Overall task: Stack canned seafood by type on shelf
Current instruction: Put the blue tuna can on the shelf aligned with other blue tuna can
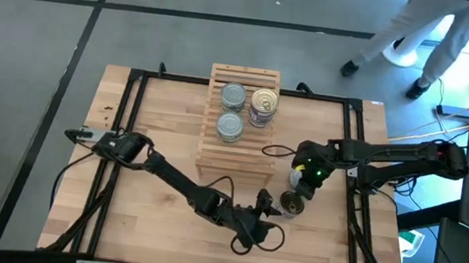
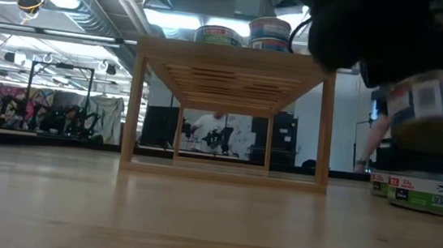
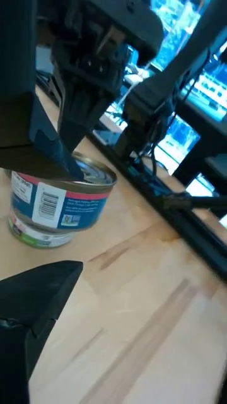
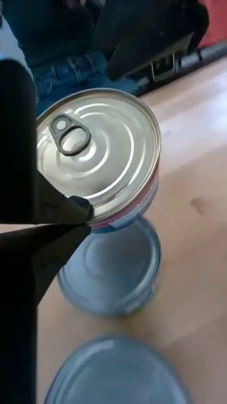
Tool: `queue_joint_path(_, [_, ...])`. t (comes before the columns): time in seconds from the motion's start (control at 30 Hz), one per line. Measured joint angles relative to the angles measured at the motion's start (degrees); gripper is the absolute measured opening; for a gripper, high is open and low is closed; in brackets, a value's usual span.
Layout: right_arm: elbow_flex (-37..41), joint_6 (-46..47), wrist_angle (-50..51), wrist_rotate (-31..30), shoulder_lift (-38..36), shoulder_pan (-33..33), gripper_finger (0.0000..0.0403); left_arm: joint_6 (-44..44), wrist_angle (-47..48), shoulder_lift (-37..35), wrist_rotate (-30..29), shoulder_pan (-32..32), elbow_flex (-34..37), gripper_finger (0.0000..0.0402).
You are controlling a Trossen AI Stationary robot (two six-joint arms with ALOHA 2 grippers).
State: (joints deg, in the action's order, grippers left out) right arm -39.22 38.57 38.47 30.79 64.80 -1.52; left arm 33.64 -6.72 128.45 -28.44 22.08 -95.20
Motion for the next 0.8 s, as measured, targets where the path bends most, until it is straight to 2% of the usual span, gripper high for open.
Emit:
queue_joint_path(0.37, [-1.3, 0.3, -1.3, 0.2, -7.0, 0.0, 0.0001, 3.9, 0.9, -3.5, -7.5, 1.6, -0.1, 0.0214])
queue_joint_path(0.63, [-8.3, 0.3, -0.8, -6.3, -8.7, 0.0, 0.0001, 4.2, 2.5, -8.3, -10.1, 1.8, 0.0, 0.0214])
queue_joint_path(0.8, [-12.8, 0.3, 0.3, -10.8, -8.6, 0.0, 0.0001, 4.0, 8.3, -12.5, -12.5, 1.8, 0.0, 0.0214])
